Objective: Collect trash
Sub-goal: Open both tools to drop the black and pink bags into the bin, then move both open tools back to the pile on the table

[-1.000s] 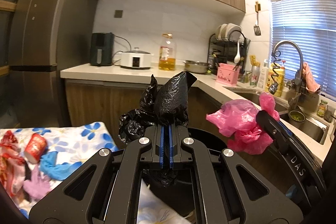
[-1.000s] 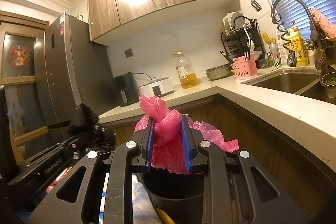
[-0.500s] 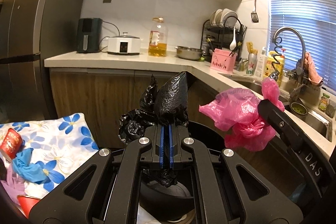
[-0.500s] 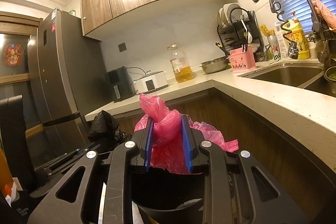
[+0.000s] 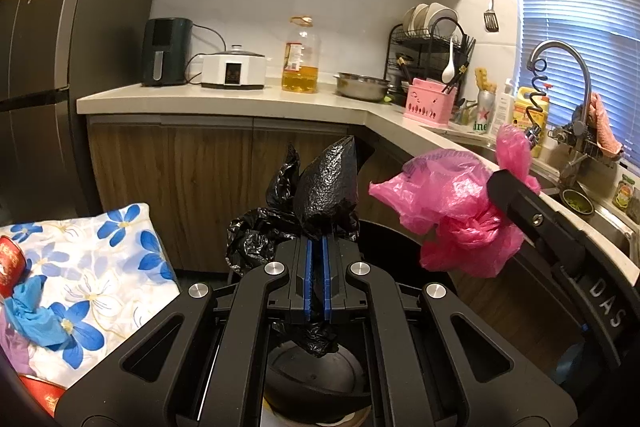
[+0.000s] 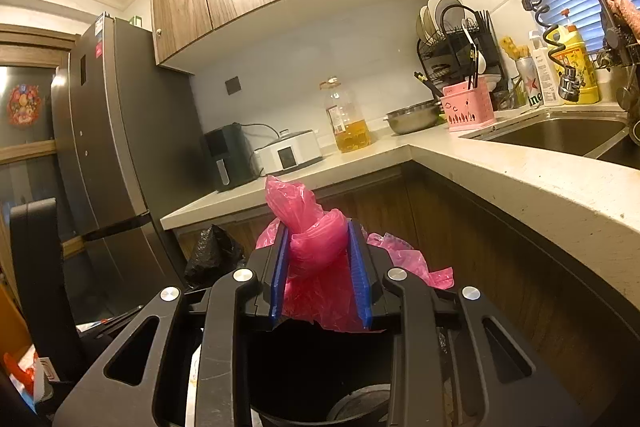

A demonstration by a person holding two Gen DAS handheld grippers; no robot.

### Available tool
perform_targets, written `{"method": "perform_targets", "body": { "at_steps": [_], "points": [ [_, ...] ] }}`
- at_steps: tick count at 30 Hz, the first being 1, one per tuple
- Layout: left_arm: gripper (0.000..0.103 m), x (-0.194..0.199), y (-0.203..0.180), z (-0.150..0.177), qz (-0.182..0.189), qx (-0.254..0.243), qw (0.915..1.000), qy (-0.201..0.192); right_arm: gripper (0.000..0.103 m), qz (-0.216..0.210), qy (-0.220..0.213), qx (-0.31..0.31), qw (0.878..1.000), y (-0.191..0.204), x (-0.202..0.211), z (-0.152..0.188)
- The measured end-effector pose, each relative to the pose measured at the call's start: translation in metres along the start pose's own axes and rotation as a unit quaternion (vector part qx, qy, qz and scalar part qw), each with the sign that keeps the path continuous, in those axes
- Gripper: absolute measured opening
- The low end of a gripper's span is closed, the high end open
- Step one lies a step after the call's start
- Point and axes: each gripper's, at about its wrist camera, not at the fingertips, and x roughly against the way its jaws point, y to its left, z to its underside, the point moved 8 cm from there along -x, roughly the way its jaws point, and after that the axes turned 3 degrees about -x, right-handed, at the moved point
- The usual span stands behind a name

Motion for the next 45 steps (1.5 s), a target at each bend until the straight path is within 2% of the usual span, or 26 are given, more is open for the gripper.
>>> {"method": "perform_targets", "body": {
  "at_steps": [3,4,5,6,8,9,11,14,20,23,32,45],
  "points": [
    [0.006,-0.005,-0.001,0.002,0.001,0.0,1.0,0.007,0.032,-0.001,0.005,-0.005,1.0,-0.004,-0.004,0.002],
    [0.009,-0.007,-0.001,0.003,0.002,-0.001,0.9999,0.011,0.037,-0.001,0.006,-0.007,1.0,-0.005,-0.005,0.003],
    [0.014,-0.008,-0.001,0.004,0.001,-0.002,0.9999,0.011,0.043,-0.001,0.007,-0.008,1.0,-0.006,-0.006,0.002],
    [0.018,-0.01,-0.001,0.005,-0.003,-0.003,0.9999,0.012,0.045,-0.001,0.006,-0.009,1.0,-0.006,-0.007,0.002],
    [0.037,-0.01,0.0,0.006,-0.002,0.002,0.9999,0.013,0.046,0.001,0.007,-0.009,1.0,-0.009,-0.008,0.002],
    [0.042,-0.01,0.001,0.006,-0.002,0.006,0.9999,0.013,0.048,0.002,0.008,-0.01,1.0,-0.01,-0.009,0.002],
    [0.058,-0.008,0.005,0.006,-0.008,0.009,0.9999,0.009,0.049,0.004,0.01,-0.014,1.0,-0.013,-0.009,0.002],
    [0.072,-0.003,0.012,0.004,-0.025,0.016,0.9996,0.002,0.055,0.009,0.009,-0.015,1.0,-0.016,-0.006,0.002],
    [0.09,0.017,0.027,0.001,-0.058,0.027,0.9979,-0.013,0.065,0.017,0.013,-0.011,1.0,-0.015,0.004,0.004],
    [0.096,0.03,0.032,0.003,-0.081,0.022,0.9963,-0.018,0.071,0.022,0.017,-0.004,1.0,-0.011,0.01,0.007],
    [0.097,0.078,0.054,0.014,-0.13,0.028,0.991,-0.014,0.086,0.031,0.032,0.025,0.999,0.005,0.04,0.016],
    [0.097,0.151,0.067,0.039,-0.163,0.032,0.9859,-0.022,0.087,0.044,0.031,0.042,0.998,0.026,0.092,0.029]
  ]
}}
